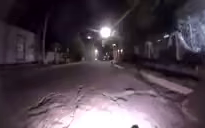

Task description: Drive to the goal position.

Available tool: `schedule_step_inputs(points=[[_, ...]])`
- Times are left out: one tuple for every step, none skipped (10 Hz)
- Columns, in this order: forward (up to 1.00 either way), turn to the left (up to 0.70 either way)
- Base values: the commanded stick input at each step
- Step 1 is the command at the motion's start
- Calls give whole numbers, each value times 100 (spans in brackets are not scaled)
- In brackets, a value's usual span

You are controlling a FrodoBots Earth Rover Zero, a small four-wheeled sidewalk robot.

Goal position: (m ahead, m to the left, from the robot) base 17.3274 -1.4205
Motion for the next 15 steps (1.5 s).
schedule_step_inputs(points=[[70,0],[70,0],[70,0],[70,0],[70,0],[70,0],[70,0],[70,0],[70,0],[70,0],[70,0],[70,0],[70,0],[70,0],[70,0]])
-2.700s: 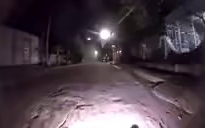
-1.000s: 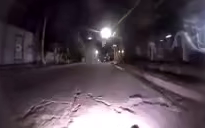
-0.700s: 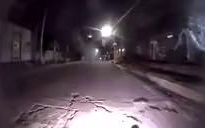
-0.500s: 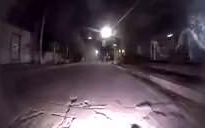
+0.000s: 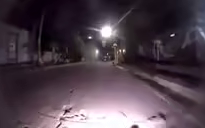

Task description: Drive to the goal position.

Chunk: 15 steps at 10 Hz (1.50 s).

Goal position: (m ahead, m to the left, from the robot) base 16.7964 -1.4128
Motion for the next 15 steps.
schedule_step_inputs(points=[[70,0],[70,0],[70,0],[70,0],[70,0],[70,0],[70,0],[70,0],[70,0],[70,0],[70,0],[70,0],[70,0],[70,0],[70,0]])
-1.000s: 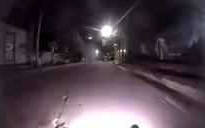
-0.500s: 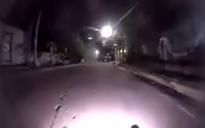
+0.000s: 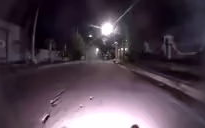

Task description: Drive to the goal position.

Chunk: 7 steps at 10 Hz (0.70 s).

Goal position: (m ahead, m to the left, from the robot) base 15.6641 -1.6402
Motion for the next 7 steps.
schedule_step_inputs(points=[[70,0],[70,0],[70,0],[70,0],[70,0],[70,0],[70,0]])
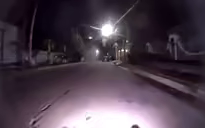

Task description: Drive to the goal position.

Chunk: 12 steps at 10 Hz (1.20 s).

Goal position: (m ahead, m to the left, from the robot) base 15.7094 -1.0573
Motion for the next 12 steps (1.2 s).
schedule_step_inputs(points=[[70,-18],[70,-33],[70,-24],[70,0],[70,0],[70,0],[70,0],[70,0],[70,0],[70,0],[70,0],[70,0]])
